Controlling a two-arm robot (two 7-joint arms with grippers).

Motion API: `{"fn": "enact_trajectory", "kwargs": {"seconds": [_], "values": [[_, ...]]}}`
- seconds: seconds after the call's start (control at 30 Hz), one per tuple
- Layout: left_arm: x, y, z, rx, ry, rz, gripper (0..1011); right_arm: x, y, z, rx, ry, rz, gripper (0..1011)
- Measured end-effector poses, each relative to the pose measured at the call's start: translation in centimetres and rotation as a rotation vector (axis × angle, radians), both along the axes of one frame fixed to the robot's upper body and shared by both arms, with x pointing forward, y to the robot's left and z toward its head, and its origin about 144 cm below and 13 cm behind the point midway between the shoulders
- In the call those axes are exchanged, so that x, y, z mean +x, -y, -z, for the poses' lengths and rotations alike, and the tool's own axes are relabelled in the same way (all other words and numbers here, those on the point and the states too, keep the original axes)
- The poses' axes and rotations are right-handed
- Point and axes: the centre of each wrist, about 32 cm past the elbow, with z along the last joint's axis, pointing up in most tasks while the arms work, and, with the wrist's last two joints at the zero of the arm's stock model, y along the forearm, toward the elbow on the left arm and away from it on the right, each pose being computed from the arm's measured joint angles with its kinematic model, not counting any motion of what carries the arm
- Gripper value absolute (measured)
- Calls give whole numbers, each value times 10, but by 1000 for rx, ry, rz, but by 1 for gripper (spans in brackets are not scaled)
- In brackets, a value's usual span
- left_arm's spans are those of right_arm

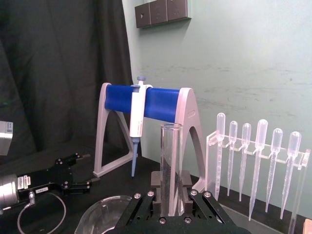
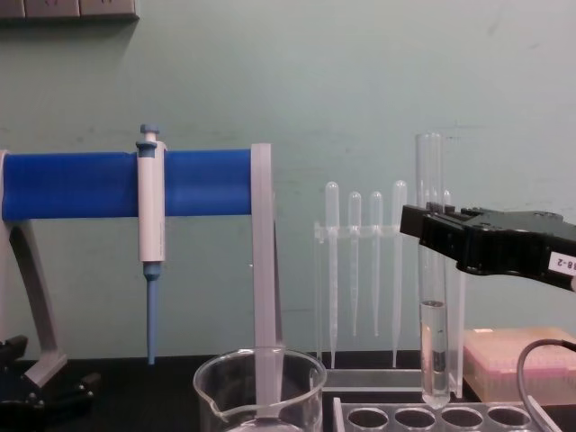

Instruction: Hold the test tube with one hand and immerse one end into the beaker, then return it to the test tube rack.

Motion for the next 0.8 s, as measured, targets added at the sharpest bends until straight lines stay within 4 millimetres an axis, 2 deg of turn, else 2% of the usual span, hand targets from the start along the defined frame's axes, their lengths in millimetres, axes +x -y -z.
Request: {"fn": "enact_trajectory", "kwargs": {"seconds": [0.8], "values": [[0,0,0,0,0,0,1000,0,-1,-1,1,2,-2,238]]}}
